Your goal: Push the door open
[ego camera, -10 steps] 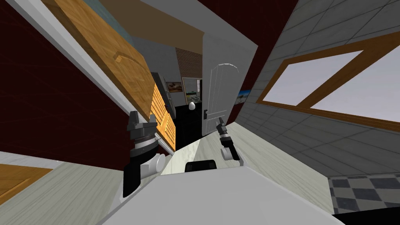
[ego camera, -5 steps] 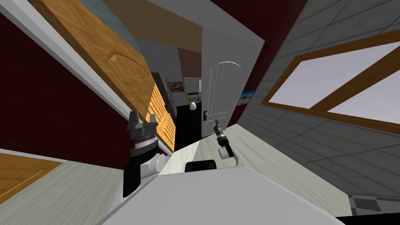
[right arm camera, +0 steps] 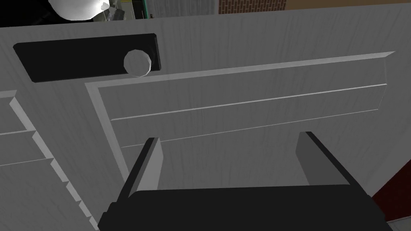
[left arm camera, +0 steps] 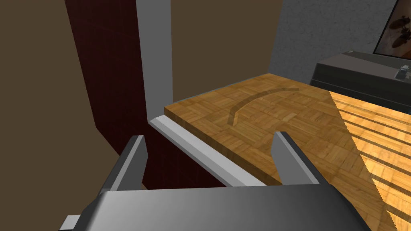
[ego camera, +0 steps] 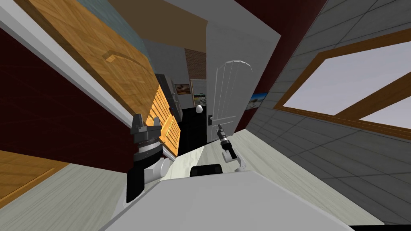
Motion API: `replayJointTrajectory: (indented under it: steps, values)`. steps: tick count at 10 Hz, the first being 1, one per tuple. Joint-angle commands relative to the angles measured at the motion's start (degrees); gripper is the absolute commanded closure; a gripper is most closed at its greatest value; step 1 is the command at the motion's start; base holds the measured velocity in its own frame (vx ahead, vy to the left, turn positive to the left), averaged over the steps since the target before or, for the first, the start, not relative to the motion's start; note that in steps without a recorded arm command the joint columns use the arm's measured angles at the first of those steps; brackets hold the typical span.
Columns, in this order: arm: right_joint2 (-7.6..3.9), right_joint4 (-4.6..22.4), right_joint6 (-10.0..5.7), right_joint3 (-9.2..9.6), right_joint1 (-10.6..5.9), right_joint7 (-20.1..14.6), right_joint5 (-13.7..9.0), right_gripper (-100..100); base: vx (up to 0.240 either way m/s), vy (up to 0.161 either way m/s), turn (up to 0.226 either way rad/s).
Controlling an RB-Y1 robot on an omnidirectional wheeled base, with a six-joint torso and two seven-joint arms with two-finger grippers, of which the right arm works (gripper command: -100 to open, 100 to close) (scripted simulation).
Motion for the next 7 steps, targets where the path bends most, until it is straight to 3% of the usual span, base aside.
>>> replayJointTrajectory:
  steps: [1, 7]
  values:
    - [0.01, 2.0, 0.84, 0.45, -1.01, 0.0, 0.0, -100, 0.05, -0.103, 0.068]
    - [0.63, 9.1, 2.76, 1.83, -4.48, 0.2, -0.1, -100, 0.071, -0.114, 0.067]
